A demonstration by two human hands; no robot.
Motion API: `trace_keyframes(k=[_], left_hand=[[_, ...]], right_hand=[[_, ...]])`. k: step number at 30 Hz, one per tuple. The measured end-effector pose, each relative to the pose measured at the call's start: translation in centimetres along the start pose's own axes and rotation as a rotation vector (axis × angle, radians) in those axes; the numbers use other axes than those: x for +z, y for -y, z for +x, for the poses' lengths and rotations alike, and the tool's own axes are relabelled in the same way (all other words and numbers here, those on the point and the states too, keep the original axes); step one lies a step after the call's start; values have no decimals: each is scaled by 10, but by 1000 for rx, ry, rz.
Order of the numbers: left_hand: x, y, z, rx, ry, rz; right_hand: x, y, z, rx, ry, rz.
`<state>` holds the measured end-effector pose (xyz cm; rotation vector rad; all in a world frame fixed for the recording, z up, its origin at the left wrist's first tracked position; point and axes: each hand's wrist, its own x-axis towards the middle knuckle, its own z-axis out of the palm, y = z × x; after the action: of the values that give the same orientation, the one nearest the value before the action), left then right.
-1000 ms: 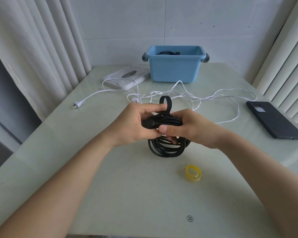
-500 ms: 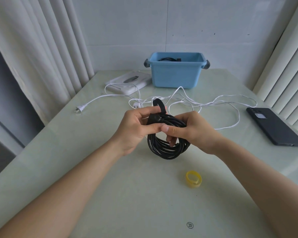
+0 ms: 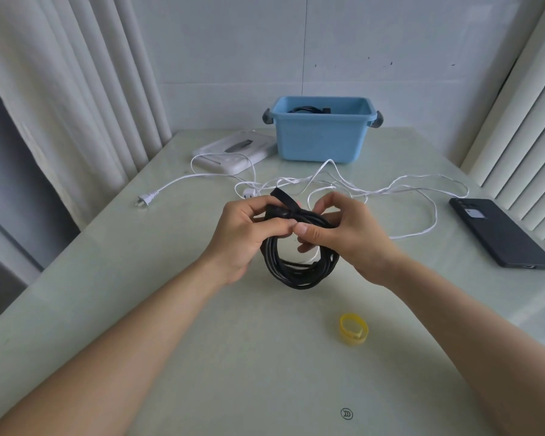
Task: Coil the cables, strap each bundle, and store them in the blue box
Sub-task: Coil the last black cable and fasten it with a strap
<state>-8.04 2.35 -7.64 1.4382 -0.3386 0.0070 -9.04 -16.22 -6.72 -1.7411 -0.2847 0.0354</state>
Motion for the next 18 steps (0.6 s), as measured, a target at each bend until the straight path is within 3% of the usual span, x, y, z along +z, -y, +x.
trace_keyframes(k=[3,9,18], left_hand=[[-1,-1,1,-105,-55,-43],[-2,-8,1,-255,-88,-156],[-7,-3,5,-293,-39,-123]], right_hand=[[-6,-1,1,-19,60,65],[-9,8,-5,-144,200,-151],[0,-3,-3,-172,91,-180]])
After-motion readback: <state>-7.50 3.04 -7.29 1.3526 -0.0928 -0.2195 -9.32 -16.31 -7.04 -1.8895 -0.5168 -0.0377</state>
